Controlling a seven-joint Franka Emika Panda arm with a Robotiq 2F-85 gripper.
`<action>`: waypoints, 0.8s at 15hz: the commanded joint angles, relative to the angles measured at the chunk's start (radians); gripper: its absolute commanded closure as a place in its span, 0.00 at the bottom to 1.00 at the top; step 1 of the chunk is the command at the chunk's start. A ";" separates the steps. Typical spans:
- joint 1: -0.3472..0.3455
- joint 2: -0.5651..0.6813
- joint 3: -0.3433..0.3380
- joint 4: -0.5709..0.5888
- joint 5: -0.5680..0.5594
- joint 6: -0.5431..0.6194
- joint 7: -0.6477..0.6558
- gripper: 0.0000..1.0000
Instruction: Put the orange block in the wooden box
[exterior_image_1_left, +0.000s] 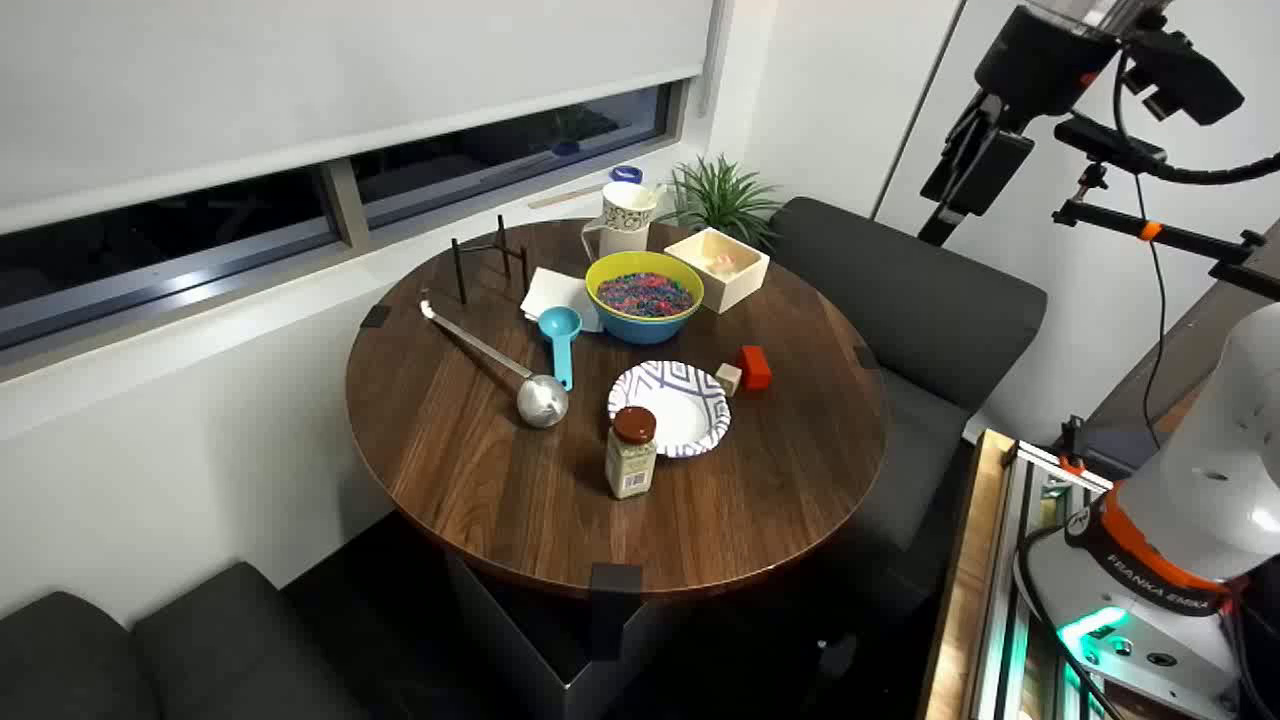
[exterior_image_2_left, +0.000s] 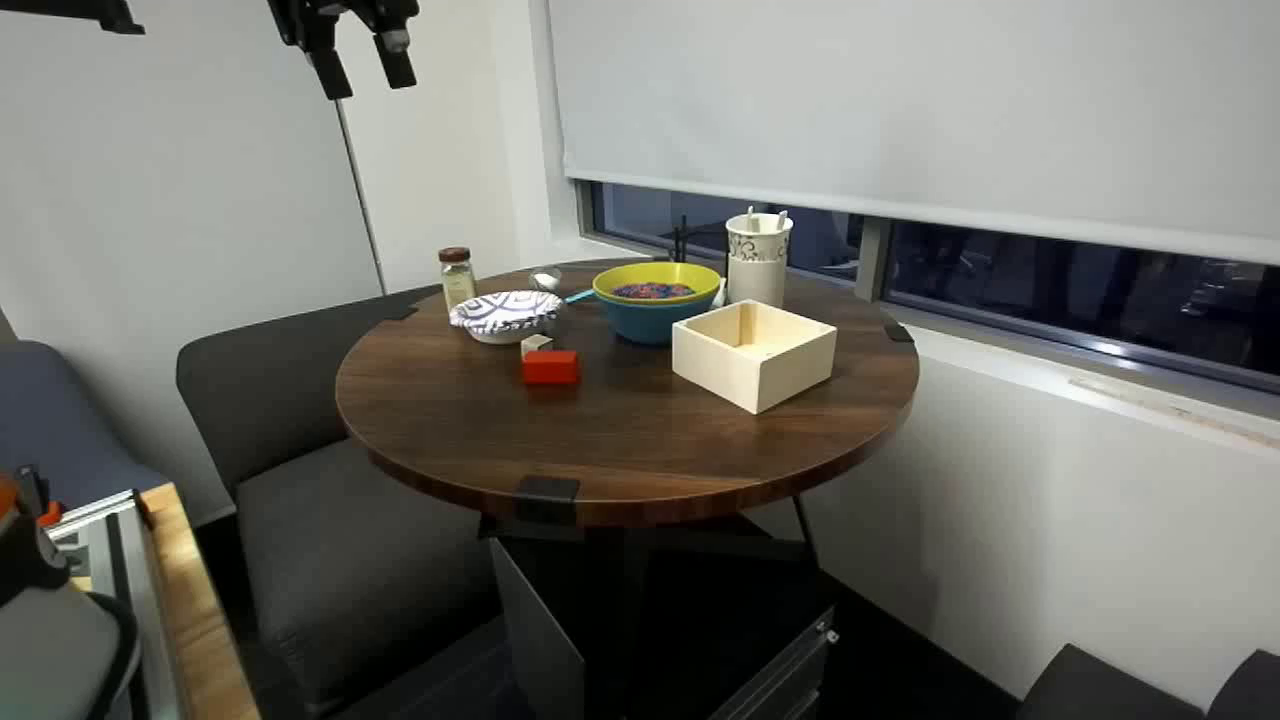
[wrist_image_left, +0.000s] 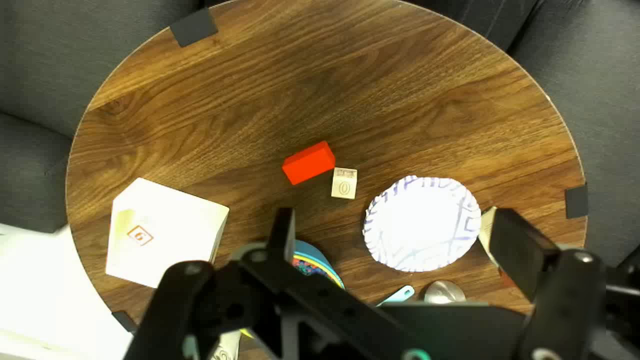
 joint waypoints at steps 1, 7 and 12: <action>0.007 0.001 -0.005 0.002 -0.004 -0.002 0.004 0.00; -0.055 0.025 0.024 -0.008 -0.034 0.028 0.117 0.00; -0.156 0.097 0.021 -0.044 -0.058 0.112 0.312 0.00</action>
